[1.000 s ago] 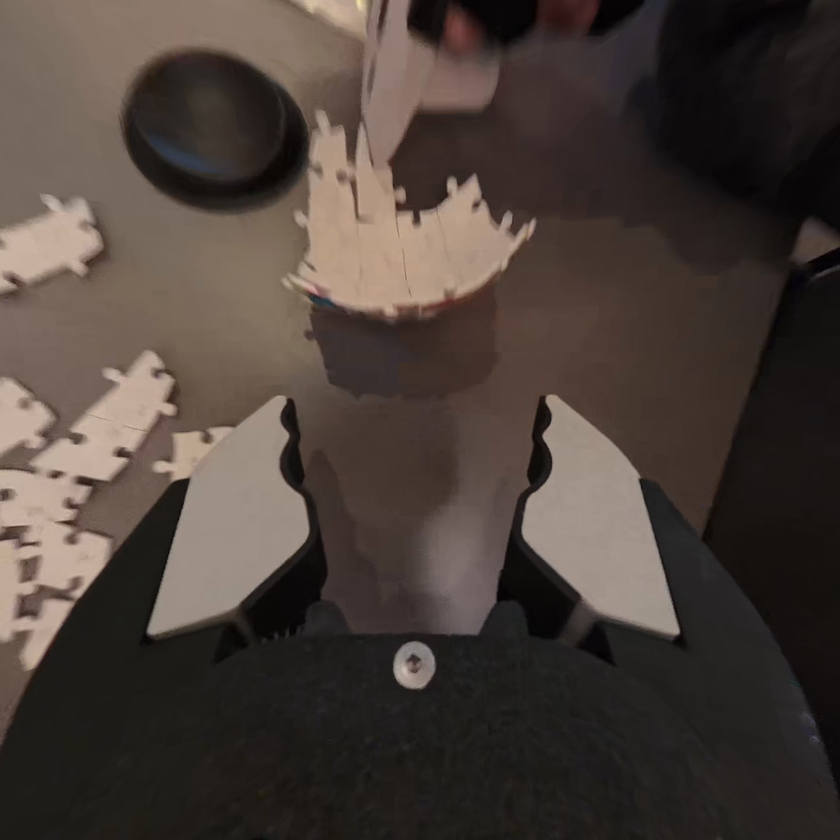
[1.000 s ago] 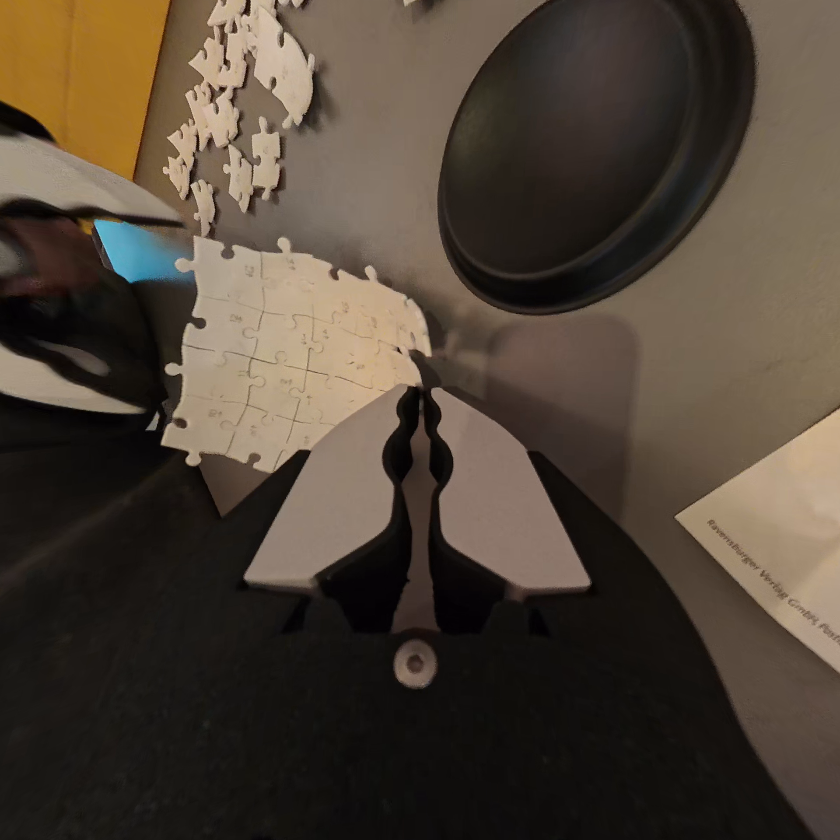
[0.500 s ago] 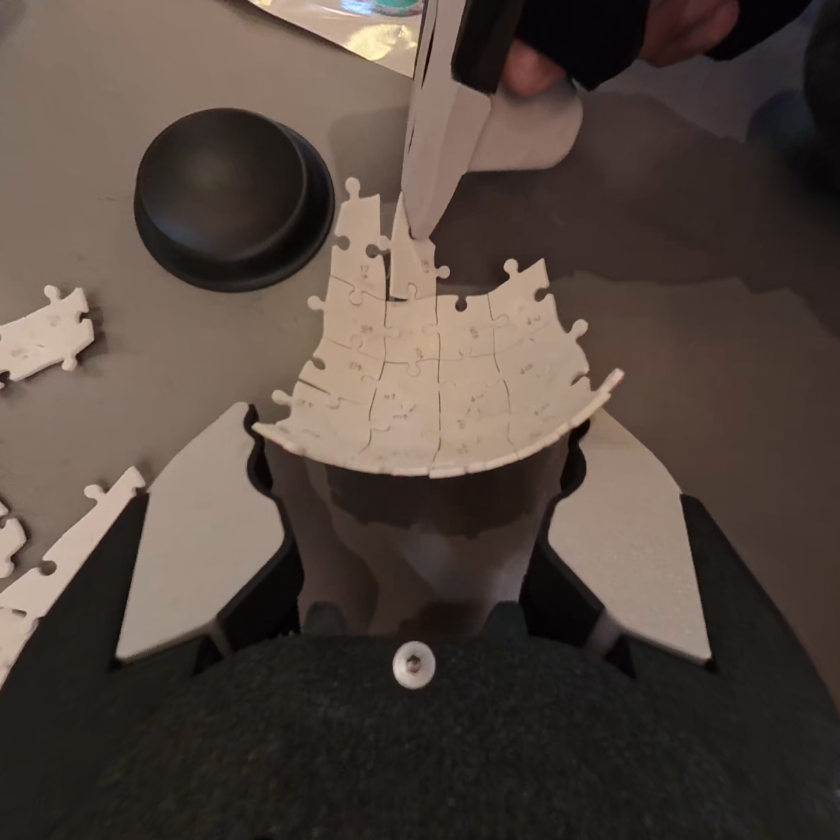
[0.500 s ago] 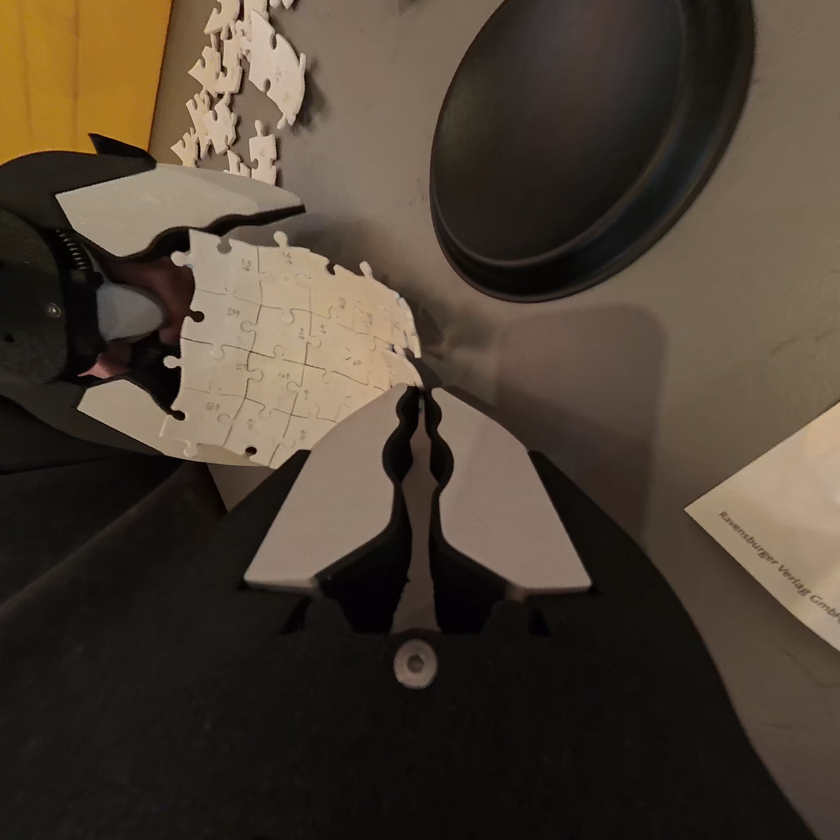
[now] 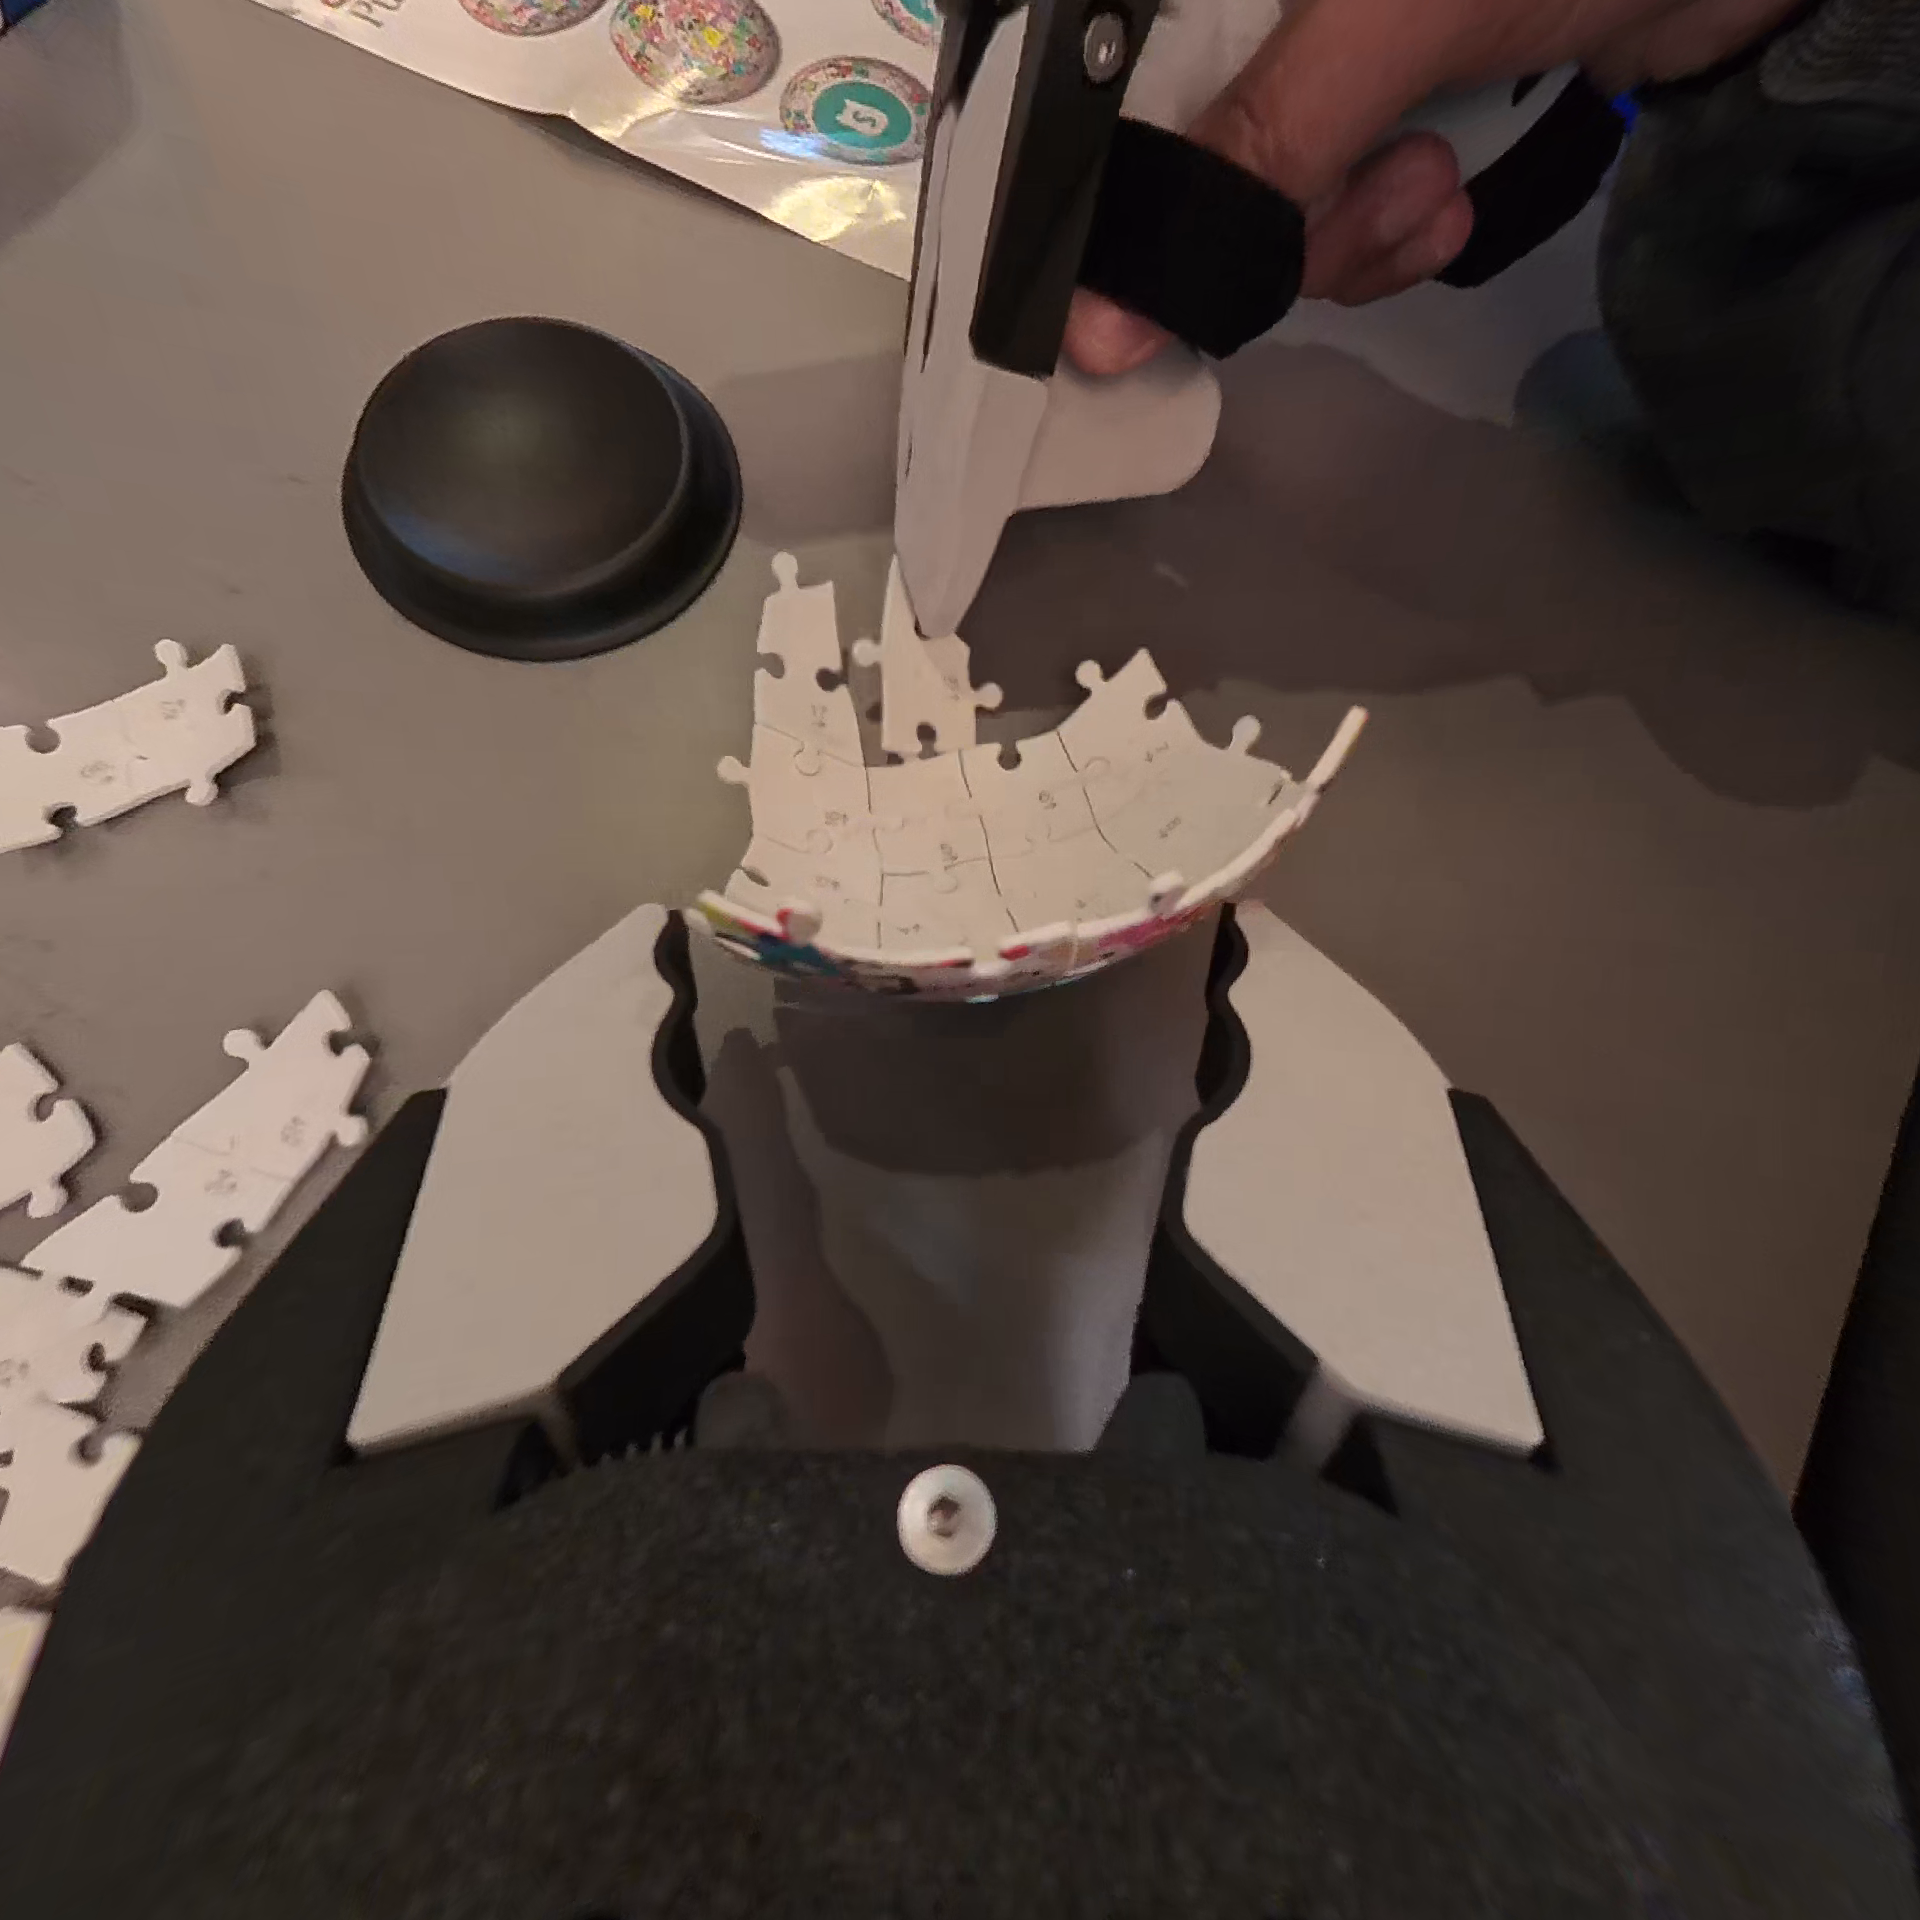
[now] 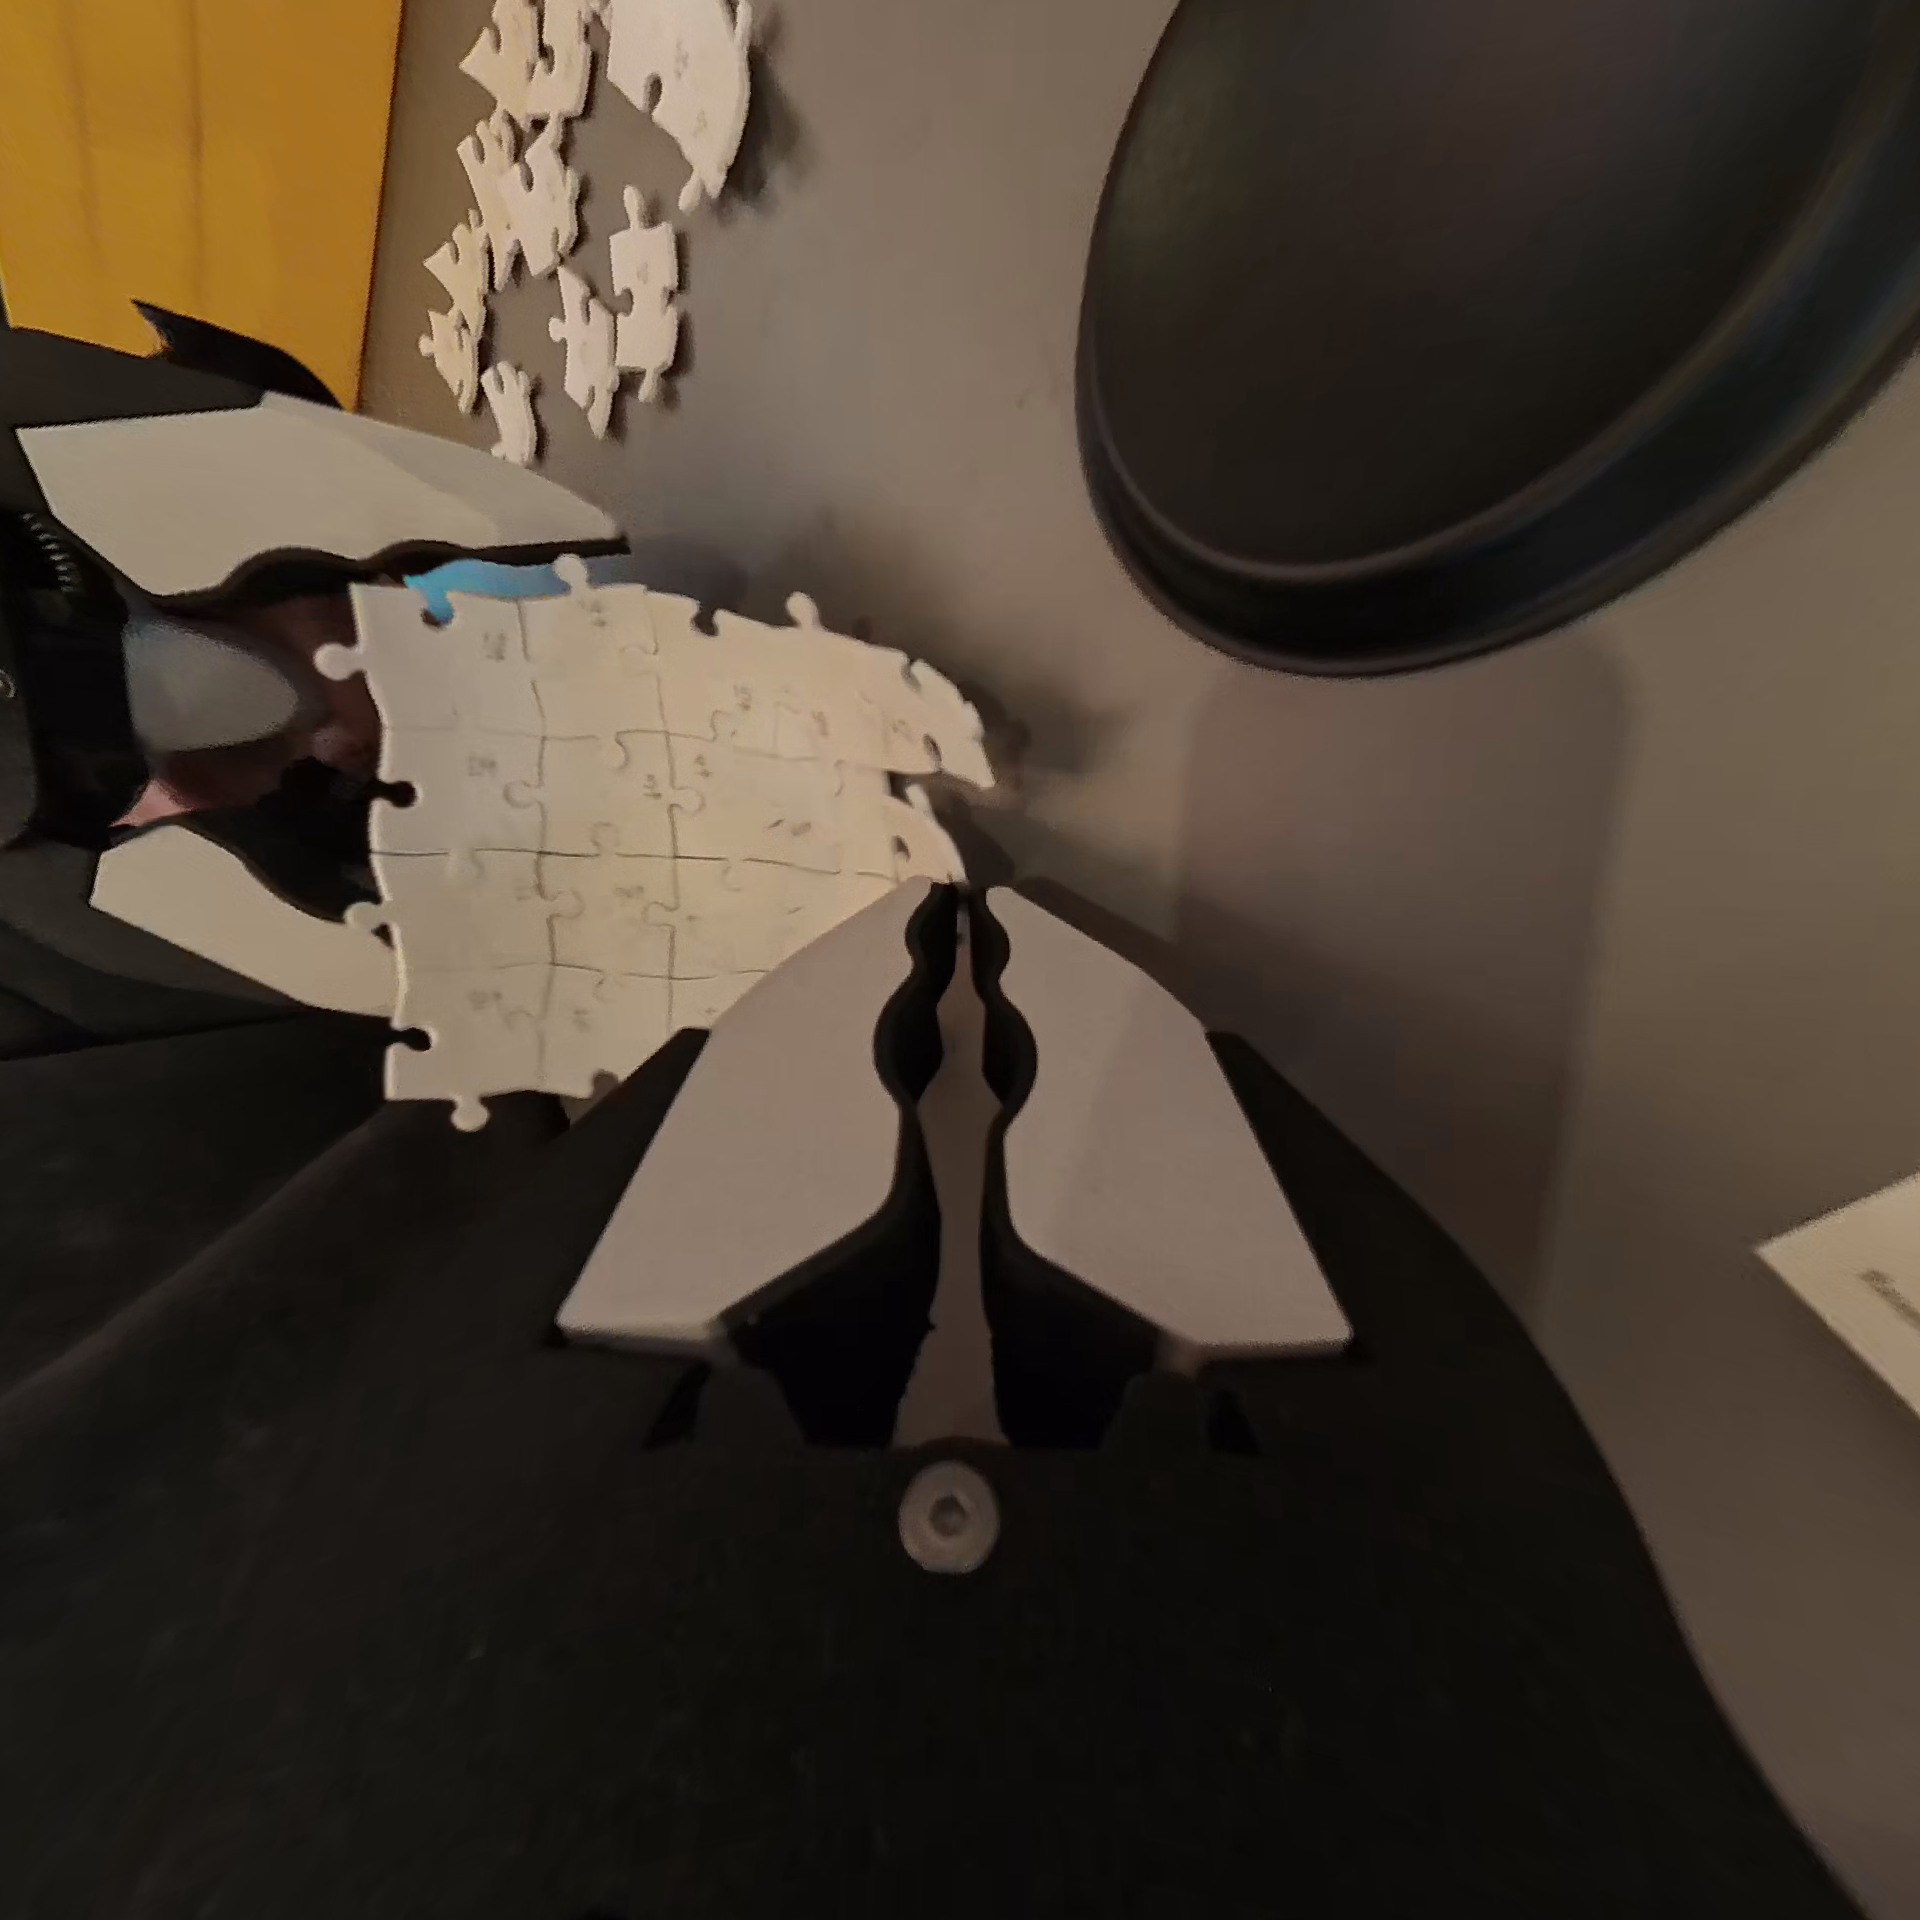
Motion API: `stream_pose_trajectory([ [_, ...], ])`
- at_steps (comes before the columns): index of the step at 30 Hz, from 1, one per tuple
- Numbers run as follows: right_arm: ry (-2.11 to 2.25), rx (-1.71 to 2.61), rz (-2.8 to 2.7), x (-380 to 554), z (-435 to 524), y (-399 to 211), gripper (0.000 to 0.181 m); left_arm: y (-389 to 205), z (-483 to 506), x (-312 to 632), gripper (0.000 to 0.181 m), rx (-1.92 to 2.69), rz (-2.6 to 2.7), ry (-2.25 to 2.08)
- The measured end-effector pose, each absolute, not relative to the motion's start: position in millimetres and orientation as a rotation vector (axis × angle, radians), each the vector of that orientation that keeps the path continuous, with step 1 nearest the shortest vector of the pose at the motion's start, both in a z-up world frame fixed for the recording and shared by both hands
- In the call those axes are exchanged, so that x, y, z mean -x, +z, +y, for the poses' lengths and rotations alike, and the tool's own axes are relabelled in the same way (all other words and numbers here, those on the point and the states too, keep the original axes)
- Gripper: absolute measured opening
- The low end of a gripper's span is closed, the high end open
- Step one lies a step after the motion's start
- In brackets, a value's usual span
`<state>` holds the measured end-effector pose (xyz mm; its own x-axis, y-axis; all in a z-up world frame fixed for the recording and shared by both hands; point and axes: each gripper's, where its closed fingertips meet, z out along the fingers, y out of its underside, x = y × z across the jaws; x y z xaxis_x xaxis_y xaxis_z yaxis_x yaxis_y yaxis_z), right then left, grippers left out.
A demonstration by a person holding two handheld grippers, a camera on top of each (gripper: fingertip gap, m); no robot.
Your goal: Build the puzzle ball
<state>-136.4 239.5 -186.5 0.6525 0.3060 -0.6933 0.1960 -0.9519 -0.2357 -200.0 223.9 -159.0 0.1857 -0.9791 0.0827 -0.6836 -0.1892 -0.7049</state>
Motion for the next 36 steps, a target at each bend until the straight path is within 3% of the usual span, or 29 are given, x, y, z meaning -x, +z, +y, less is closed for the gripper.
stream_pose_trajectory([
  [12,1.097,2.822,-0.588,144,242,-185,0.003,-163,216,201,0.097,1.943,1.598,-0.758],
  [18,1.012,2.865,-0.773,147,248,-180,0.002,-167,211,202,0.089,1.950,1.643,-0.792],
  [26,0.932,2.897,-0.926,152,254,-176,0.002,-165,198,208,0.062,1.917,1.737,-0.860],
  [36,0.980,2.916,-0.876,159,247,-187,0.003,-149,206,235,0.097,1.969,1.552,-0.769],
])
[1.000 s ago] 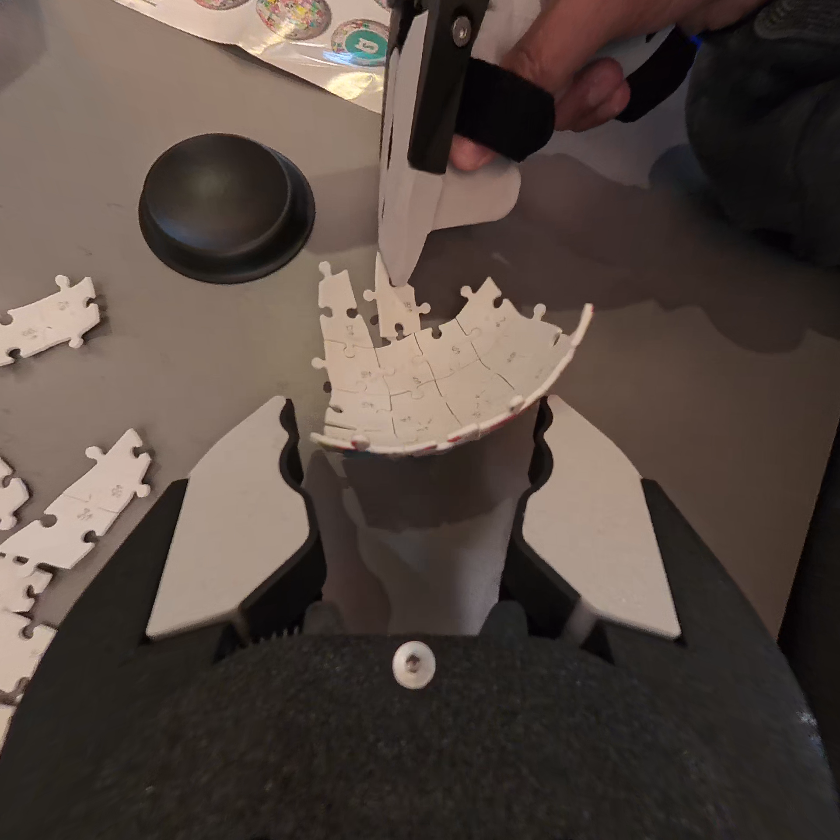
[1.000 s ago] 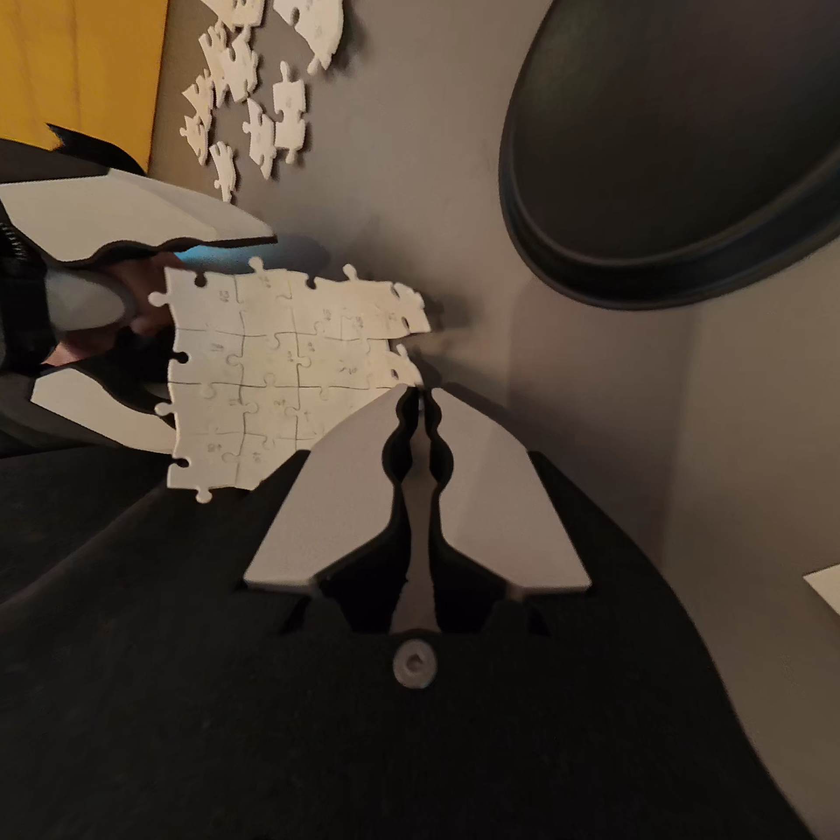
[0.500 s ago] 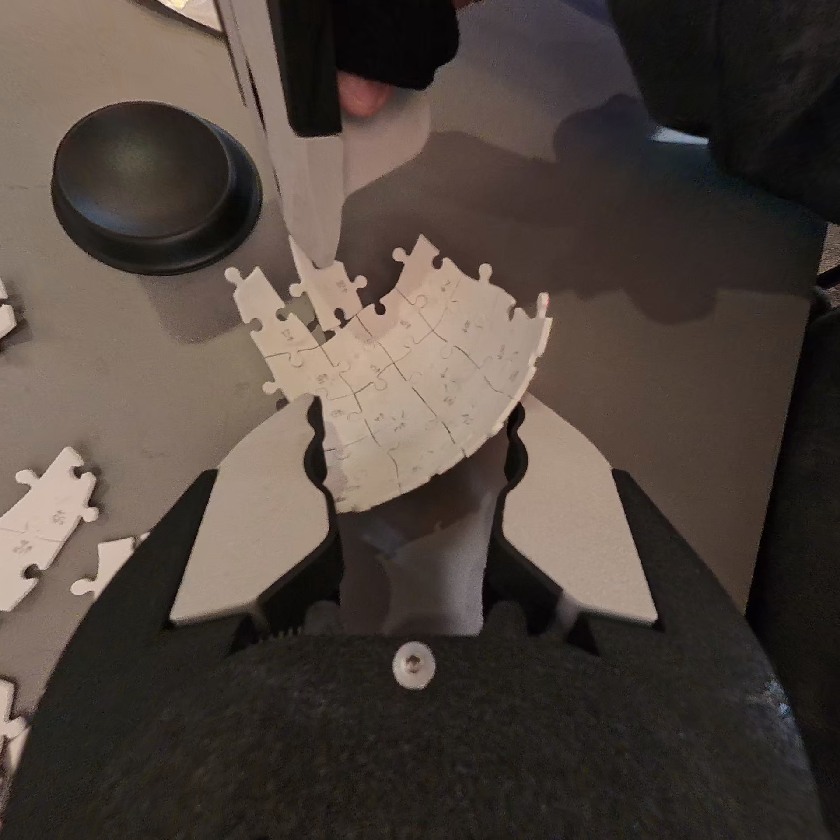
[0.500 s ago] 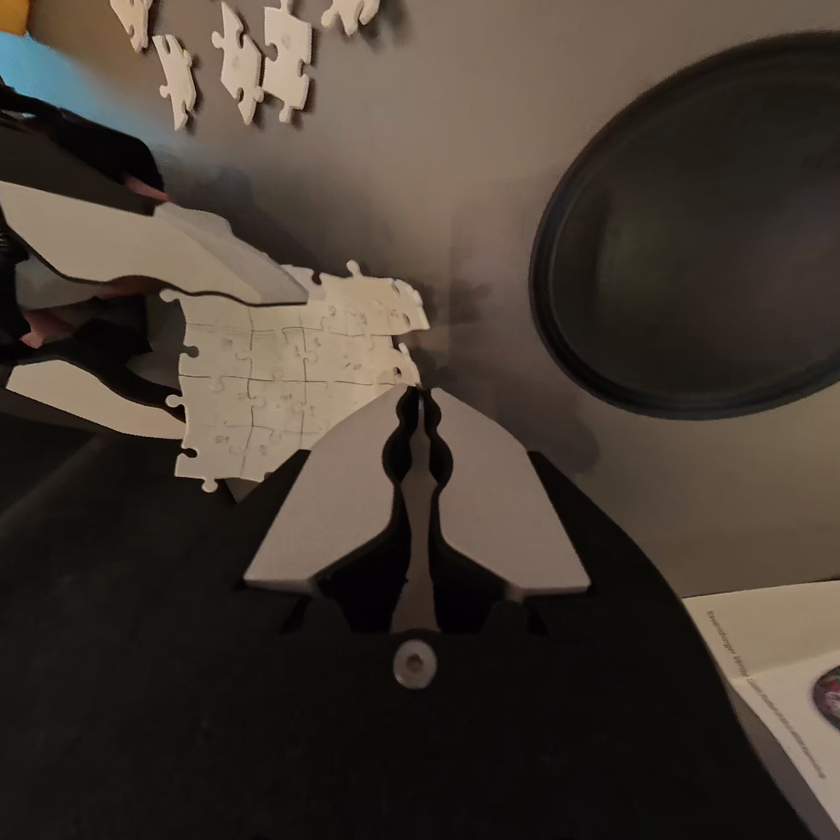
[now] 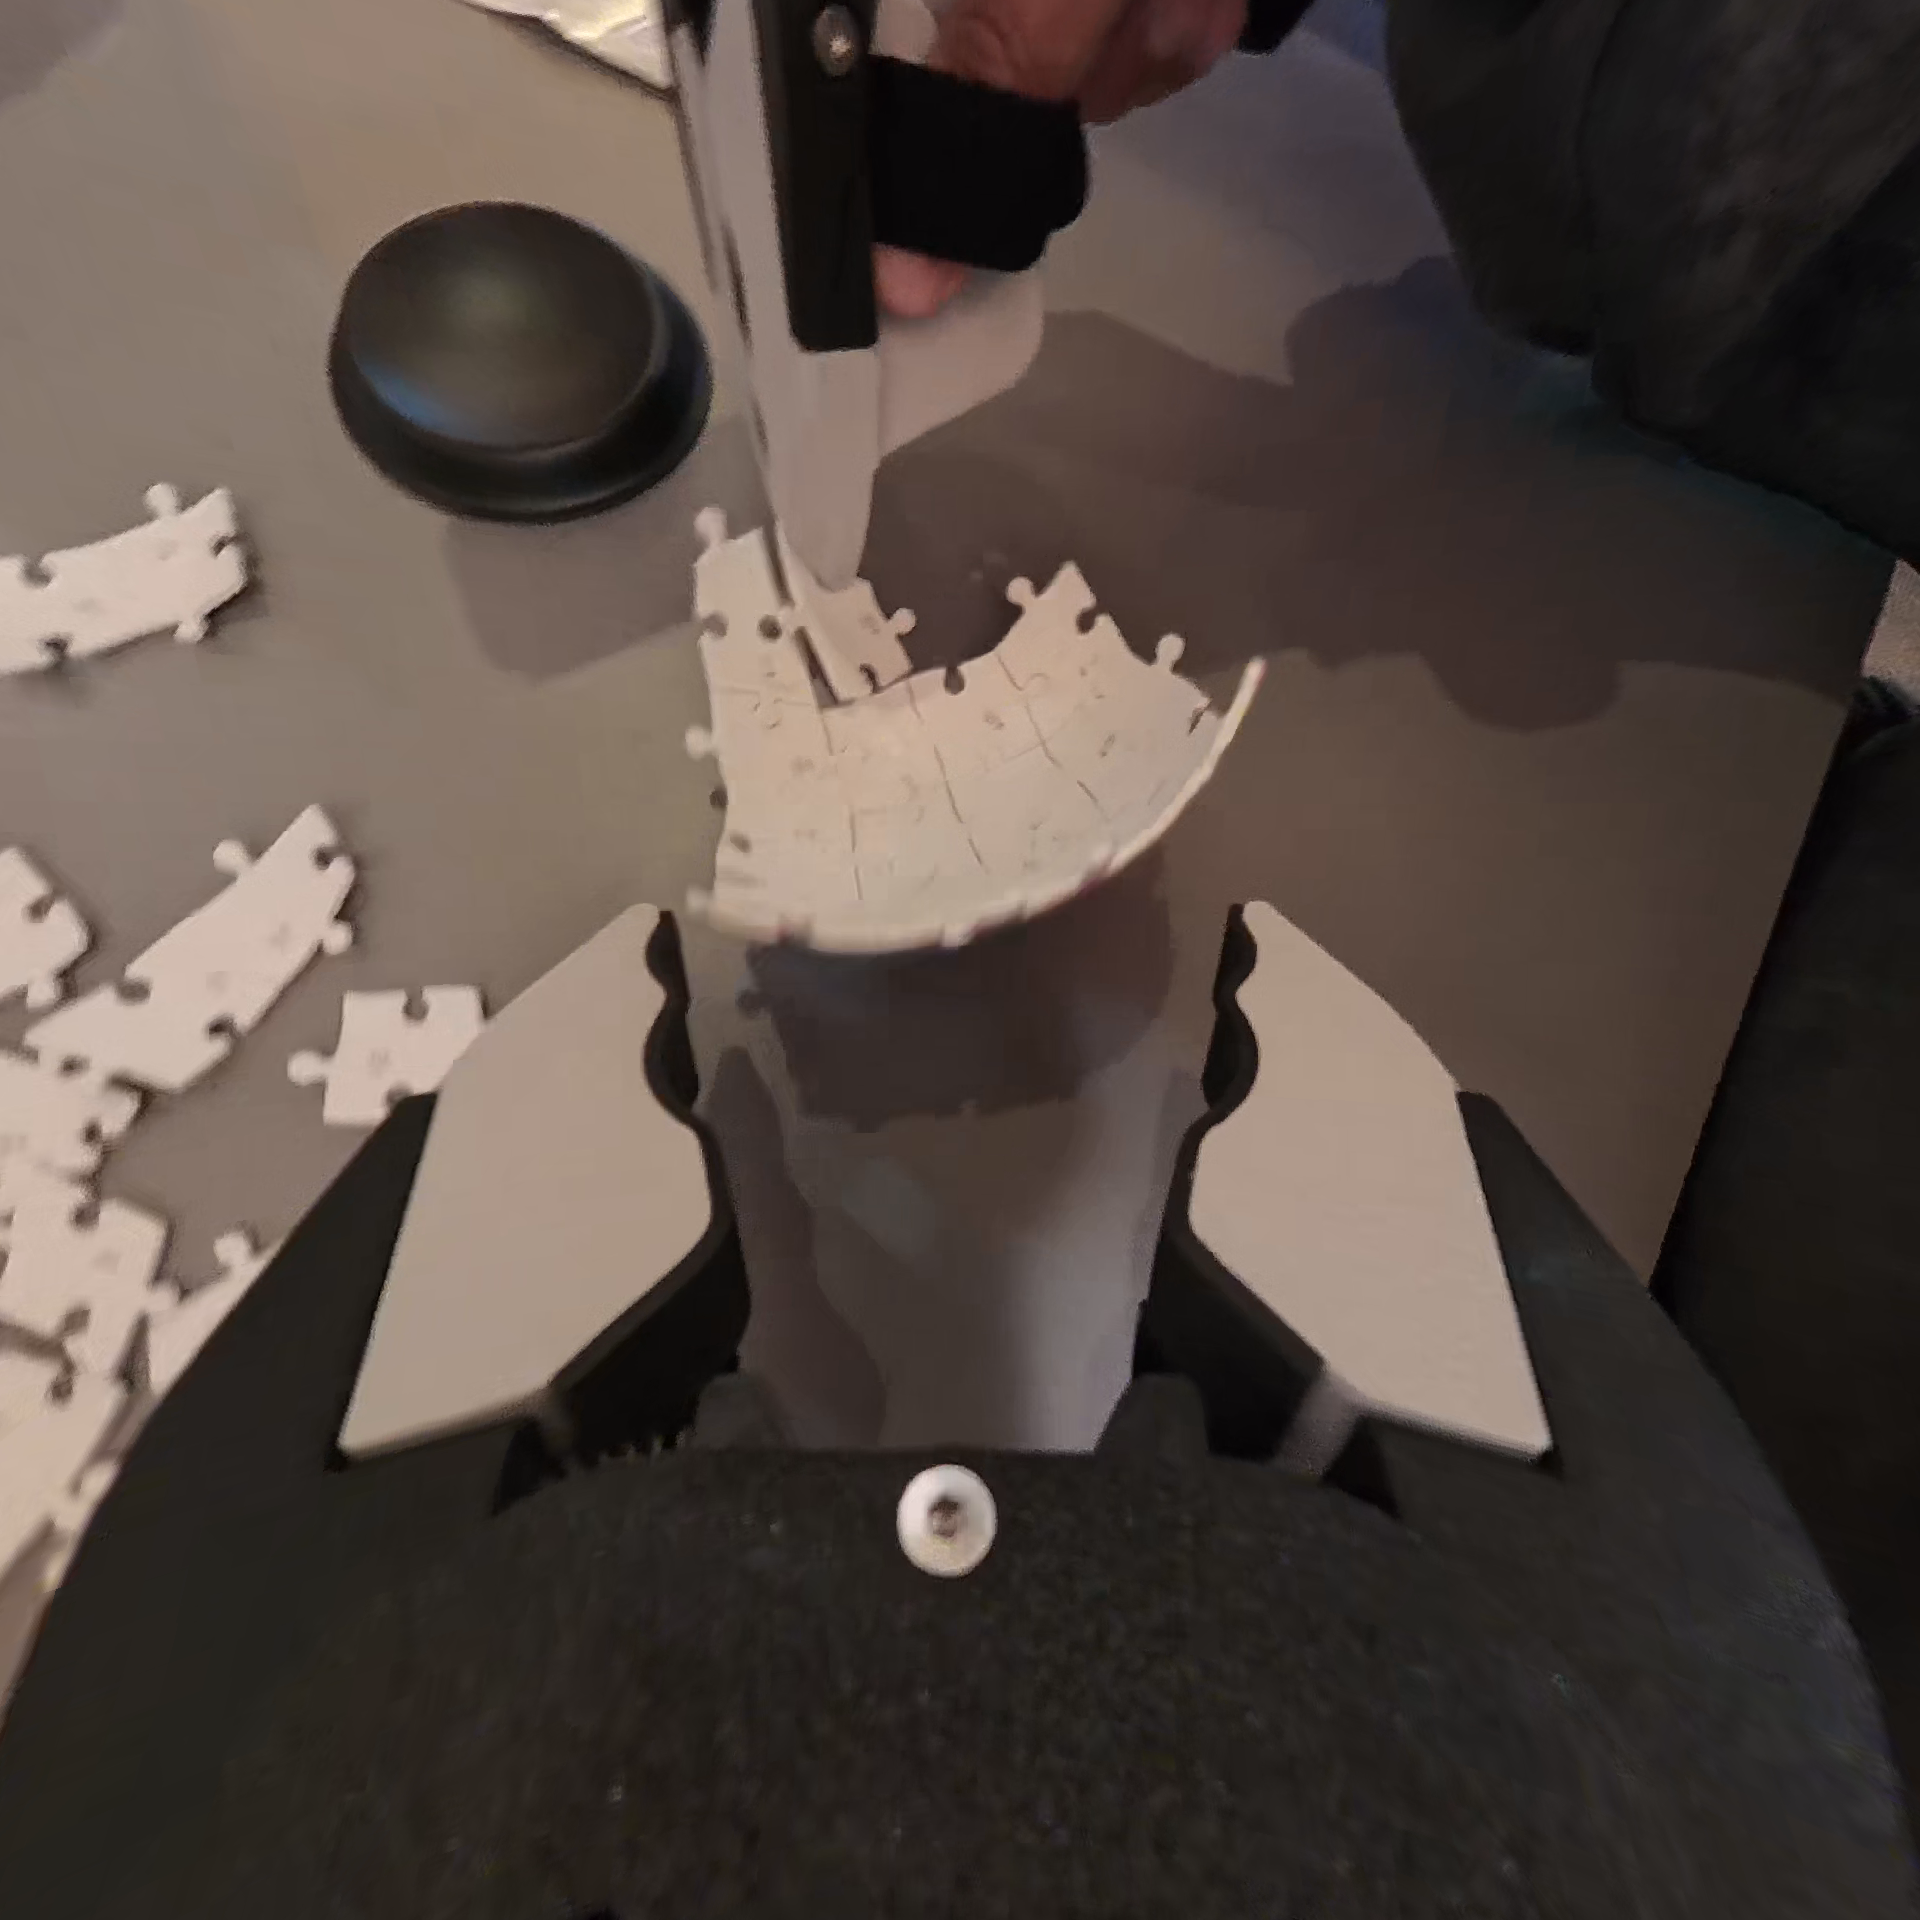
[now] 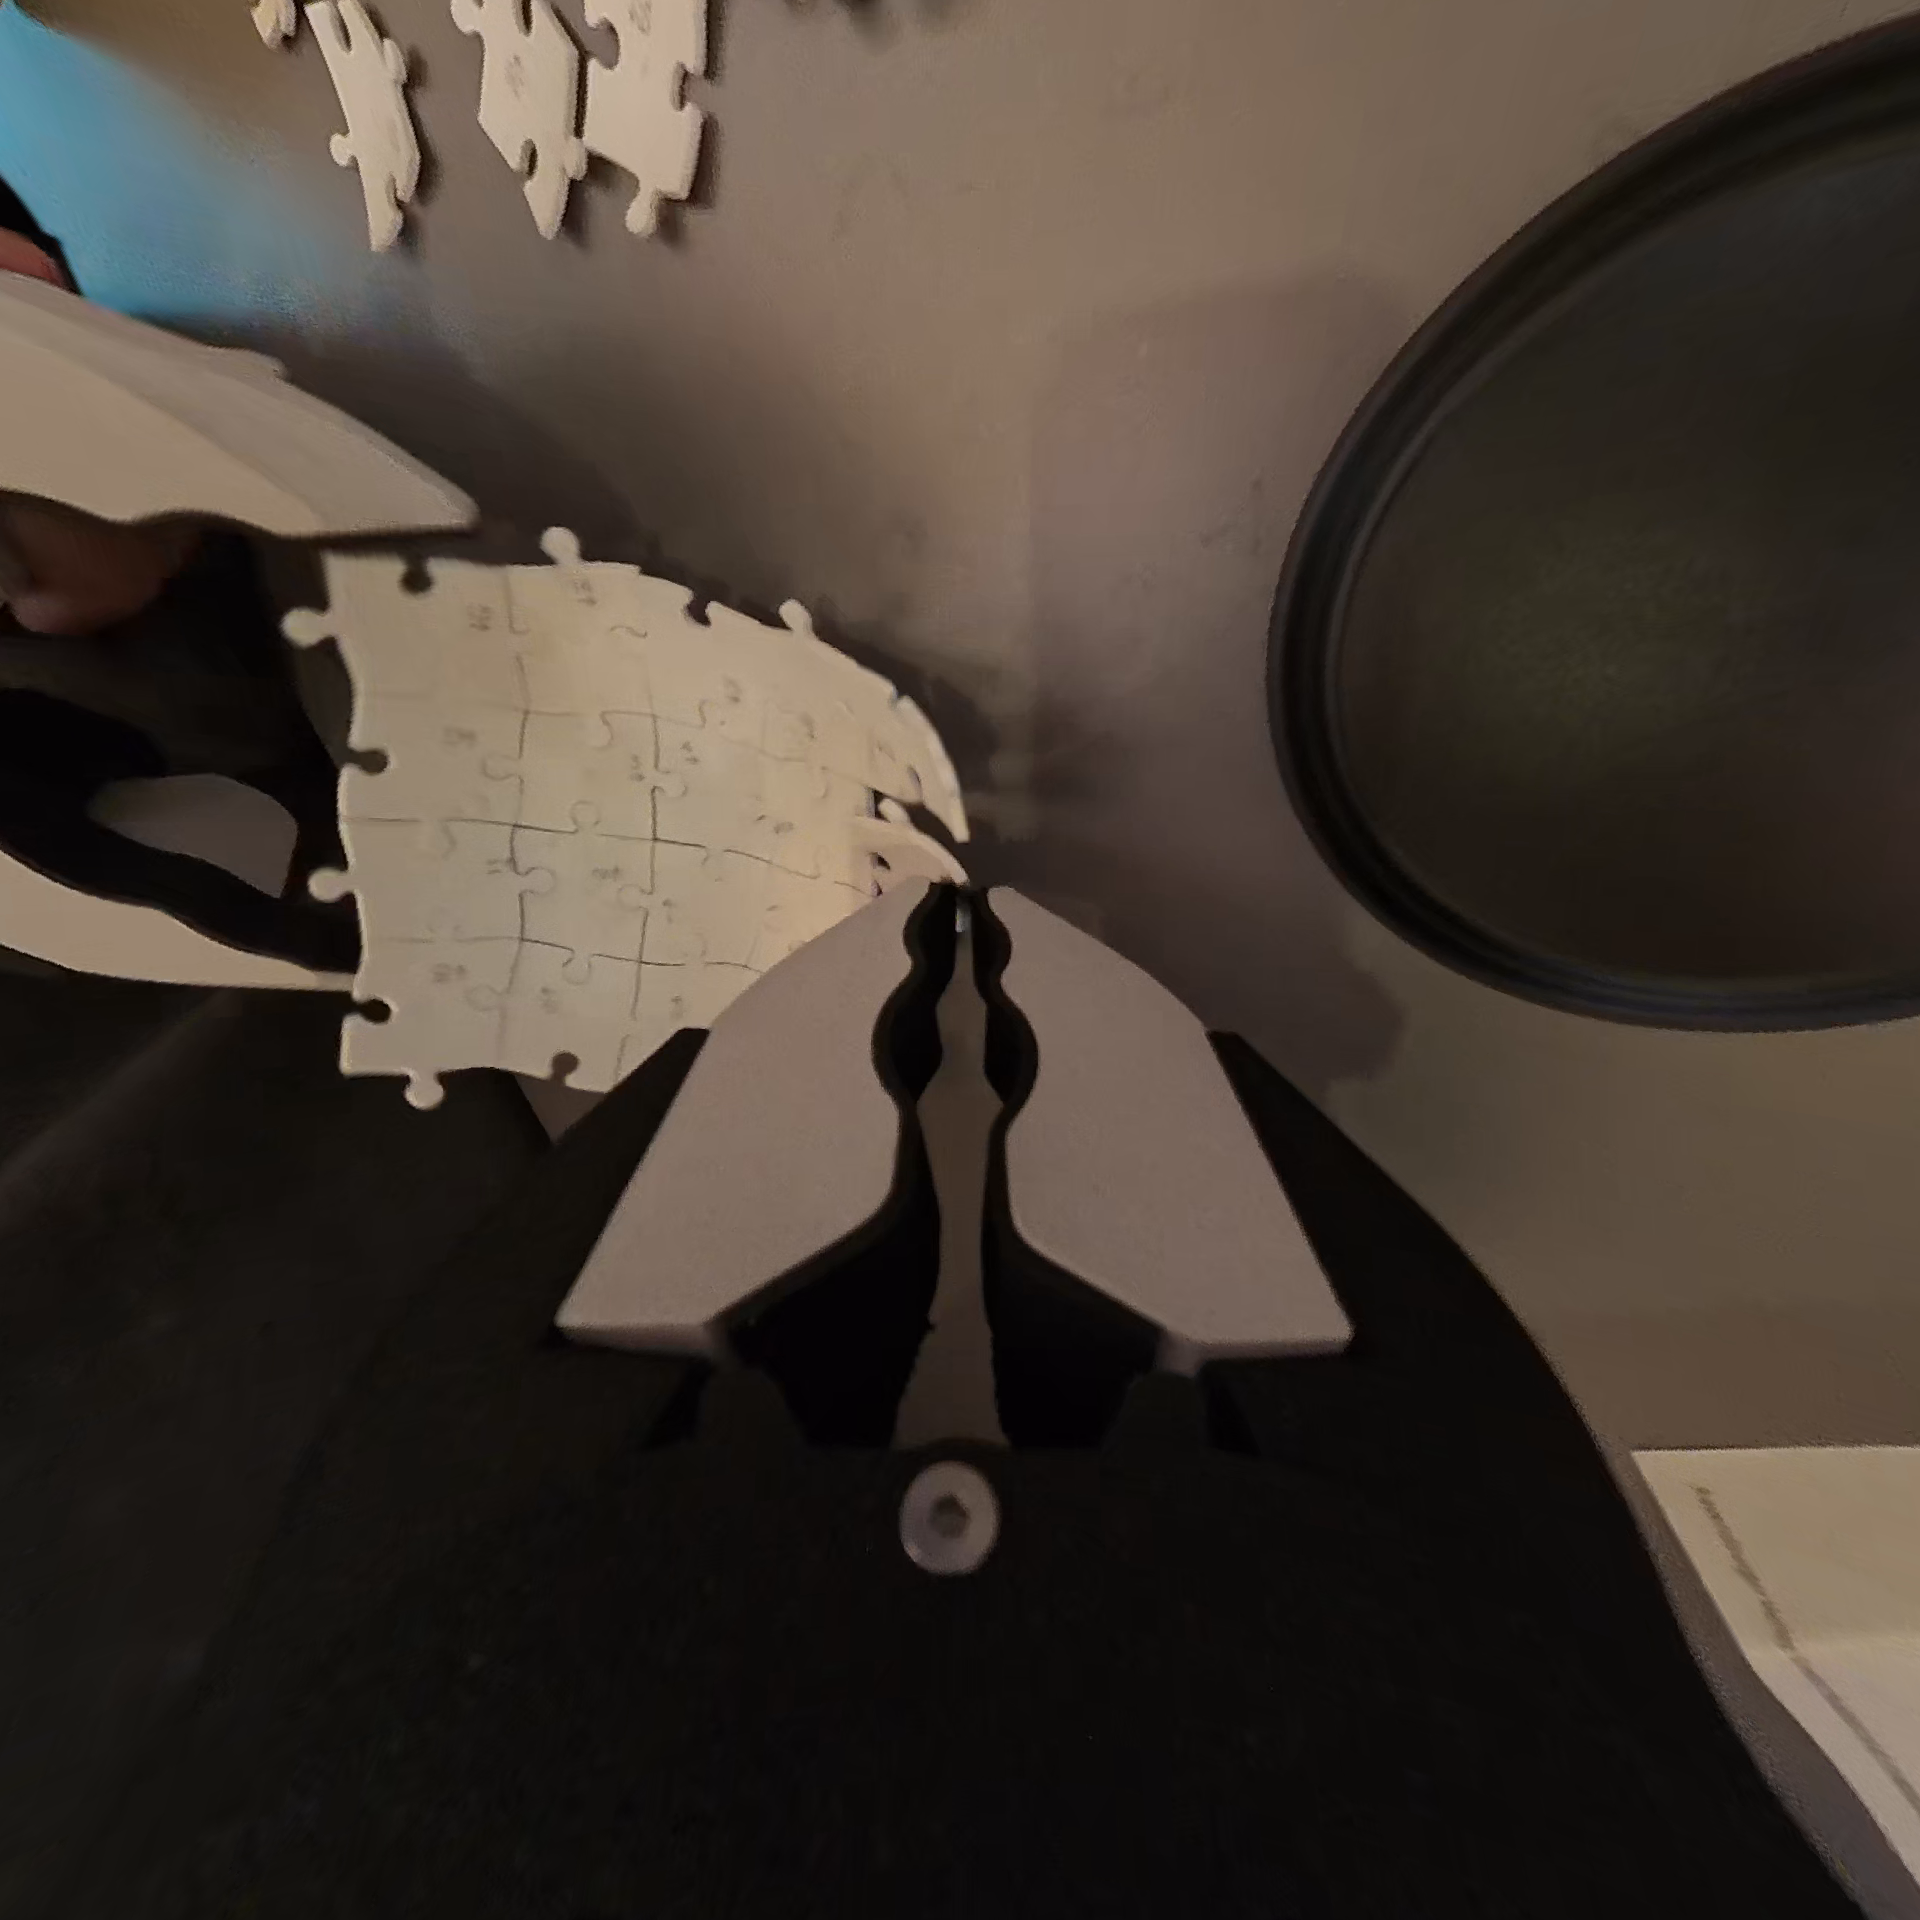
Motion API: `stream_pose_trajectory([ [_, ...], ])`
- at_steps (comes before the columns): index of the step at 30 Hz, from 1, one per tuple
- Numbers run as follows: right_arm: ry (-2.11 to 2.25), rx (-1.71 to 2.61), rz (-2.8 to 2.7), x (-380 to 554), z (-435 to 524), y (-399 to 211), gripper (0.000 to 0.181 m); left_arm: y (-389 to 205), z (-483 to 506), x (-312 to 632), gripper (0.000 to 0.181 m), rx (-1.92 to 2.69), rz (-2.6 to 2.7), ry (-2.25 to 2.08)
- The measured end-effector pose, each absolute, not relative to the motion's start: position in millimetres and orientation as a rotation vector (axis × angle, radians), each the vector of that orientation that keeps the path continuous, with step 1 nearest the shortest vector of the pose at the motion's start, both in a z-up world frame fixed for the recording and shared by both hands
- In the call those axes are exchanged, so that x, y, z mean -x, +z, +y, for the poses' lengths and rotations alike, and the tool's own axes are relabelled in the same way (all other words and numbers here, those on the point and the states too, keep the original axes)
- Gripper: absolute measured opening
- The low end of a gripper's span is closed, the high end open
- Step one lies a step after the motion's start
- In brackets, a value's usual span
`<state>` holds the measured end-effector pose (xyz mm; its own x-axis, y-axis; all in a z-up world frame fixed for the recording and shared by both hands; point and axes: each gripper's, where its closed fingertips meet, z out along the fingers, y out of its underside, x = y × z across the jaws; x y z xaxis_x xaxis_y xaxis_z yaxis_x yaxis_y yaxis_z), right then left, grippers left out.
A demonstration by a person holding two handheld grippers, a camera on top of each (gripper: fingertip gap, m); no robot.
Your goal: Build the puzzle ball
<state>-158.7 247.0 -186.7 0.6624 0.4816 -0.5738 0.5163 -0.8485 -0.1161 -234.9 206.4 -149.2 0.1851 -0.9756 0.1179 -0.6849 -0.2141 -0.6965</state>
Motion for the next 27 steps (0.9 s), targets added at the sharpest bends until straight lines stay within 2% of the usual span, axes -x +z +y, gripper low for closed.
stream_pose_trajectory([
  [8,-1.003,-2.826,0.735,165,245,-190,0.003,-177,198,239,0.130,2.070,1.329,-0.625],
  [12,-0.994,-2.832,0.731,167,244,-189,0.003,-189,198,226,0.123,2.104,1.339,-0.620],
  [21,-1.011,-2.825,0.709,169,242,-190,0.003,-172,207,213,0.104,2.058,1.272,-0.739],
  [27,-1.048,-2.799,0.709,176,236,-189,0.003,-160,213,218,0.101,2.040,1.243,-0.777],
])
